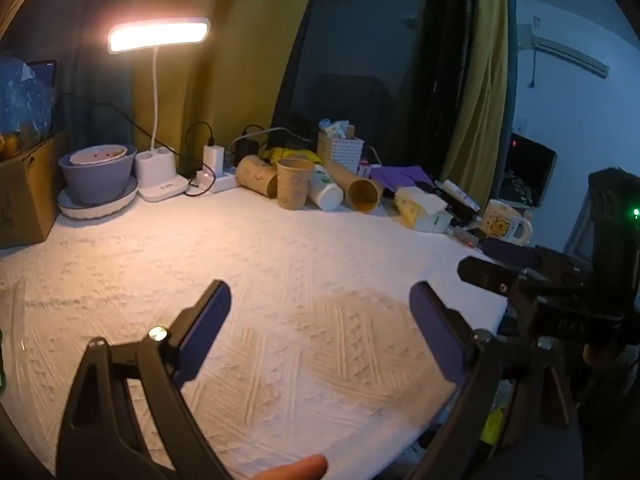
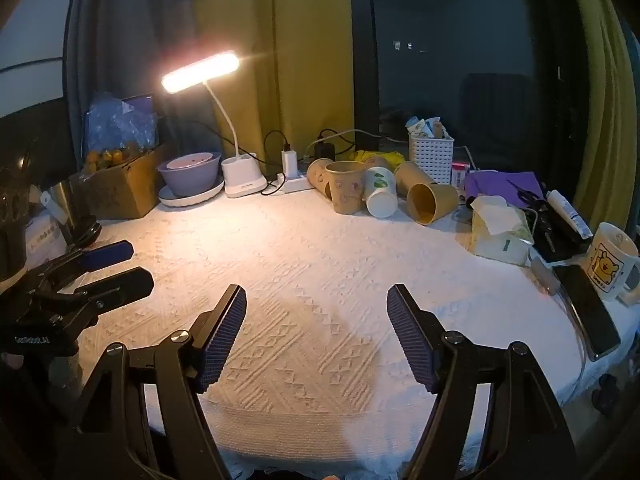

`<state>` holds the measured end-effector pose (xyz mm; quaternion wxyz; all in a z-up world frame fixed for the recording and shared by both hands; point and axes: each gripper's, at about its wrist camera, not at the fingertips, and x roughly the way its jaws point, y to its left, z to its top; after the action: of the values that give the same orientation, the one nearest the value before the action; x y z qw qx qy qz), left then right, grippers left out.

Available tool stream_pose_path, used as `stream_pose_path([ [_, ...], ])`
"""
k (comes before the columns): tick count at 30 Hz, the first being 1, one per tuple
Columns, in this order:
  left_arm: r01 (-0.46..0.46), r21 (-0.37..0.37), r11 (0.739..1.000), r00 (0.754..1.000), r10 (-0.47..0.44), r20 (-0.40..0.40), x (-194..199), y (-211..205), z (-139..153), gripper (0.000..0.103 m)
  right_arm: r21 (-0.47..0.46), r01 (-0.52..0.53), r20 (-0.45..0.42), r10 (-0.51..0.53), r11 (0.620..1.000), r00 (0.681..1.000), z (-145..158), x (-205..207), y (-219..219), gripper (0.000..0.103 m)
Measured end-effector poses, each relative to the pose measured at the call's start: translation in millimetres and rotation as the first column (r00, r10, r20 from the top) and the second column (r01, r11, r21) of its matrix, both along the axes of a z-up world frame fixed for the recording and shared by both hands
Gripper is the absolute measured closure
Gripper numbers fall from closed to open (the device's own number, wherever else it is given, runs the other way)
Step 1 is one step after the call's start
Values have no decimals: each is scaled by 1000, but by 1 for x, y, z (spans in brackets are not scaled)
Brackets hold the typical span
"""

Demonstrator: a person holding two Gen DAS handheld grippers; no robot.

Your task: Flip cup upright

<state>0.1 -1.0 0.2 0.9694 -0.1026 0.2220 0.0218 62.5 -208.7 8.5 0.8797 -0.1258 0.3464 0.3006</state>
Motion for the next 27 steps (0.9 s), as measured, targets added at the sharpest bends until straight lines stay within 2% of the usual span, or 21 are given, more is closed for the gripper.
stream_pose_path([
  [1,-1,-18,1000,1000,1,-4,0,1,0,11,3,0,-2,0,1000,1000,0,0,0,27],
  [27,54,-5,999,998,-54,-10,6,-11,0,11,3,12,9,-12,1000,1000,5,0,-5,27],
])
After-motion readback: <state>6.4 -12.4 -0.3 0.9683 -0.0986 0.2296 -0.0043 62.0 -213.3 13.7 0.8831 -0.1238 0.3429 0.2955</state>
